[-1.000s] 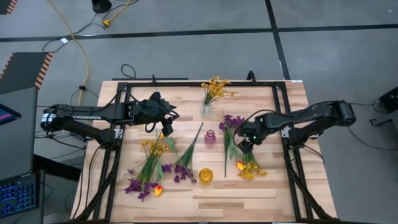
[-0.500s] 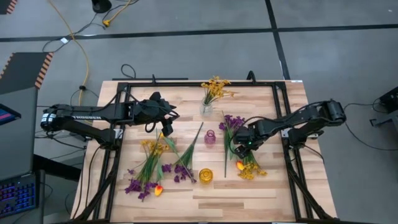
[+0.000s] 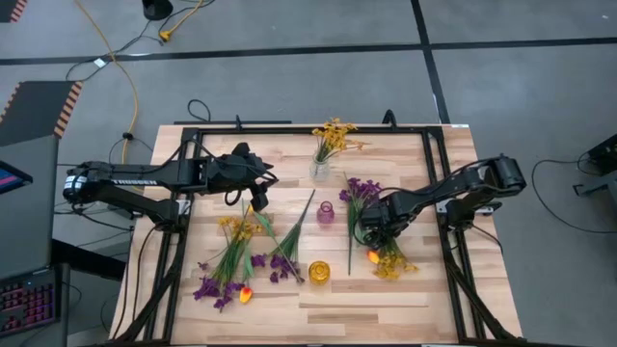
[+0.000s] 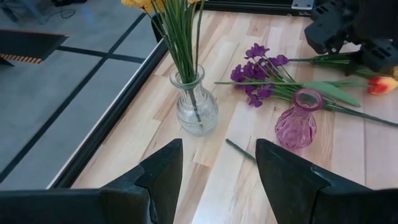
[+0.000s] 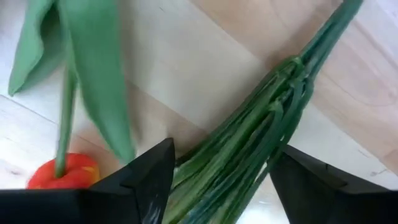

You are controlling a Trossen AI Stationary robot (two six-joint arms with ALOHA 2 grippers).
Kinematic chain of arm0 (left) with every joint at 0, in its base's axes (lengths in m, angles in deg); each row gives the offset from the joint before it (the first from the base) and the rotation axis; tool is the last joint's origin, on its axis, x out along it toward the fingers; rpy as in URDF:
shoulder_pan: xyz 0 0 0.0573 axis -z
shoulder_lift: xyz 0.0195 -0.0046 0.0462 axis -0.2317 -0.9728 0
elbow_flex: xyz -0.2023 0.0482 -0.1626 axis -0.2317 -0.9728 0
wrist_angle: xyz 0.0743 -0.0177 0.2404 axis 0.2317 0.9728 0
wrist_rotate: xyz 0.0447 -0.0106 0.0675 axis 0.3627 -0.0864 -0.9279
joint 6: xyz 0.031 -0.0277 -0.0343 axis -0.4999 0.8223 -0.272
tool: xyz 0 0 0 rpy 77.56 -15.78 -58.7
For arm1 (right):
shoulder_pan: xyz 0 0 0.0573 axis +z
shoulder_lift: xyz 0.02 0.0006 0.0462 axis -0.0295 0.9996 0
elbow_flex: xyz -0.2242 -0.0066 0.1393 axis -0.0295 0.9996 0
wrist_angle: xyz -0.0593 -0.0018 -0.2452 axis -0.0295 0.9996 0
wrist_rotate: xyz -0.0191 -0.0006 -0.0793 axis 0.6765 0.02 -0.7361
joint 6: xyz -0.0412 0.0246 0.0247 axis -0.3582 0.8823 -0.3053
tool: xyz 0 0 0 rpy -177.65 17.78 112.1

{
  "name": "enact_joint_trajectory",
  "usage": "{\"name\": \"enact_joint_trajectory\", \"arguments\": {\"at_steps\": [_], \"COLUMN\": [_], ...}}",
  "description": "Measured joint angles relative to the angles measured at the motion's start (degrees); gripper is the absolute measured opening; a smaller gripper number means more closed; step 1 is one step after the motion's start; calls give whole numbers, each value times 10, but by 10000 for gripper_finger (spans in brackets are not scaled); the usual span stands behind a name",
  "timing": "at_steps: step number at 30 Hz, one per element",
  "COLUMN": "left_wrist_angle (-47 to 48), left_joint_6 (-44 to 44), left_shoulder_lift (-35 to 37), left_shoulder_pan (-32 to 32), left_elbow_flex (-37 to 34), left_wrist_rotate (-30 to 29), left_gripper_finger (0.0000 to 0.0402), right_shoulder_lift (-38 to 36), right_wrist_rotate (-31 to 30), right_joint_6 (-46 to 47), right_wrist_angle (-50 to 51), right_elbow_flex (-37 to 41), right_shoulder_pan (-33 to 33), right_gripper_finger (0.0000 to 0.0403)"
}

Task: Sort flowers into vase by color
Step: Put the right yellow flowers into the transparent vase

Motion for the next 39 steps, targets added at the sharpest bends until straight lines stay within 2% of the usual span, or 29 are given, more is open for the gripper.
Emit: {"name": "enact_joint_trajectory", "arguments": {"at_steps": [5, 14, 17, 23, 27, 31, 34, 39], "left_wrist_angle": [0, 0, 0, 0, 0, -1, -4, -13], "left_joint_6": [1, 2, 2, 2, 2, 2, 2, 2], "left_shoulder_lift": [0, 0, 0, 0, 0, 0, 0, 0], "left_shoulder_pan": [0, 0, 0, 0, 0, 0, 0, 0], "left_elbow_flex": [0, 0, 0, 0, 0, 0, 0, 0], "left_wrist_rotate": [1, 1, 1, 1, 1, 1, 2, 37], "left_gripper_finger": [191, 191, 191, 191, 191, 191, 191, 191], "right_shoulder_lift": [9, 9, 10, 12, 12, 11, 11, 11], "right_wrist_rotate": [0, 15, 16, 16, 16, 15, 15, 14], "right_joint_6": [-13, -30, -47, -79, -92, -138, -168, -223], "right_wrist_angle": [0, 3, 25, 119, 189, 246, 273, 290], "right_elbow_flex": [-1, 0, -10, -59, -92, -125, -152, -200], "right_shoulder_pan": [3, 3, 4, 7, 15, 29, 41, 58], "right_gripper_finger": [222, 69, 35, 36, 55, 50, 40, 42]}}
